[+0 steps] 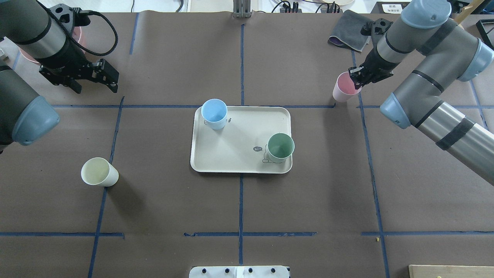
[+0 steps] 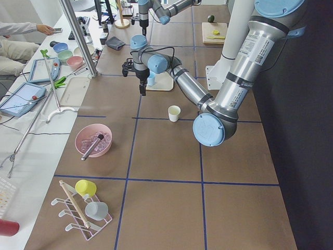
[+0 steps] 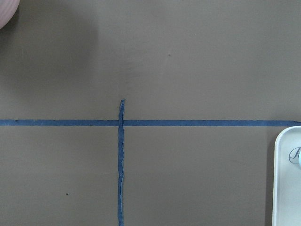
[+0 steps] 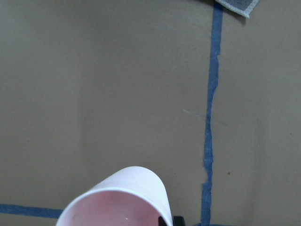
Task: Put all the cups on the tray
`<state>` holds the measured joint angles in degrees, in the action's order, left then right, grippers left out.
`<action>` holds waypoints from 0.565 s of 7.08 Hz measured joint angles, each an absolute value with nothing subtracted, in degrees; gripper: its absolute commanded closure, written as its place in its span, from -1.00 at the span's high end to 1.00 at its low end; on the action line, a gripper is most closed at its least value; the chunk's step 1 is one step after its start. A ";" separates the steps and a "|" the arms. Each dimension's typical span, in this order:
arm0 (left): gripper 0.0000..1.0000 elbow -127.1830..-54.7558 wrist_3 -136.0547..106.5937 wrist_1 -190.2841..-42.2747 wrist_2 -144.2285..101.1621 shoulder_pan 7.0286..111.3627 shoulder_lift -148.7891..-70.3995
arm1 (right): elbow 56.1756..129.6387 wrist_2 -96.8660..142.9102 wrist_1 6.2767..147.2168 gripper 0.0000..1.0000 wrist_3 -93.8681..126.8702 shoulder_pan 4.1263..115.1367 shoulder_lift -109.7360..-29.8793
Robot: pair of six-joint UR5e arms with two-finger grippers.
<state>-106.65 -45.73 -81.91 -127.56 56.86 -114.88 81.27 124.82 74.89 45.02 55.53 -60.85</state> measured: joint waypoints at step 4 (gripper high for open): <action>0.99 -106.79 -45.84 -81.94 -127.51 56.86 -114.87 | 86.97 127.14 77.41 -0.96 64.32 52.80 -57.96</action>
